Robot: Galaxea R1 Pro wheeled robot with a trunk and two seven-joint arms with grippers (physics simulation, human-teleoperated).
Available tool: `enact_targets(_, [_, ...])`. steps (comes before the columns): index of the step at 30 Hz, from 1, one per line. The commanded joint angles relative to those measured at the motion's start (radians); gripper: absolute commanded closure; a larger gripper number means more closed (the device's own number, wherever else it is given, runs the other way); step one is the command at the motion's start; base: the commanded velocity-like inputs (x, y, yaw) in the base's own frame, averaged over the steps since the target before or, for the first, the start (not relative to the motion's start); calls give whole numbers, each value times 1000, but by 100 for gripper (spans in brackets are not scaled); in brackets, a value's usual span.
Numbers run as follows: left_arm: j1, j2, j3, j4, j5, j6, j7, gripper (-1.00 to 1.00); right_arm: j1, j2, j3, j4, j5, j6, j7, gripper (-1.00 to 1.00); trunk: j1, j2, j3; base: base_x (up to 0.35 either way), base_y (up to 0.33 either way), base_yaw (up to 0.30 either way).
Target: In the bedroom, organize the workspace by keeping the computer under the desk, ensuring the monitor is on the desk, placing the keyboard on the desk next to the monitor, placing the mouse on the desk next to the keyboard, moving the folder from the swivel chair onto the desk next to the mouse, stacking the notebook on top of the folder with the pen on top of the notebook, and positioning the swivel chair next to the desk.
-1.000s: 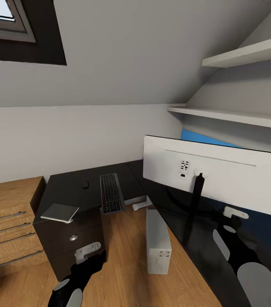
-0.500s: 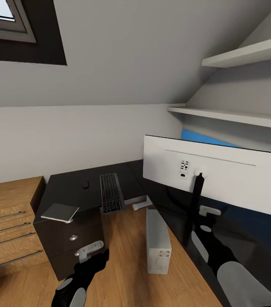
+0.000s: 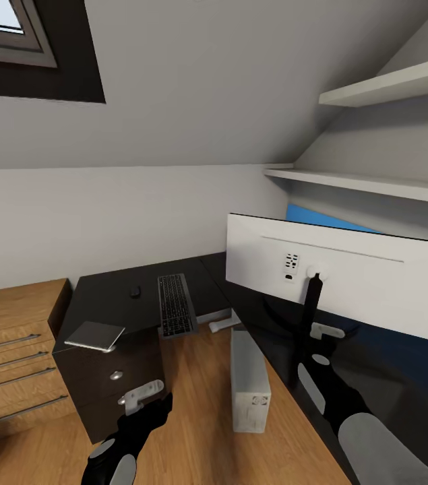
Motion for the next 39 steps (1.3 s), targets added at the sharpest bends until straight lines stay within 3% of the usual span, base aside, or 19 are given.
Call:
enact_targets(1, [-1,0,-1,-1,10,2,9,-100,-1,-2,8,0,-11,-2,-8,-100,0,-1,-1,0,0,0])
enact_targets(24, [-1,0,-1,-1,10,2,9,-100,-1,0,9,14,-9,-3,-5,-100,0,-1,-1,0,0,0])
enact_targets(30, [-1,0,-1,-1,10,2,9,-100,-2,-1,13,120,-3,-58,19,-100,0,-1,-1,0,0,0])
enact_targets(32, [-1,0,-1,-1,10,2,9,-100,-3,-1,13,182,15,-124,43,-100,0,-1,-1,0,0,0])
enact_targets(39, [-1,0,-1,-1,10,3,9,-100,-8,-2,12,238,57,-164,92,-100,0,-1,-1,0,0,0])
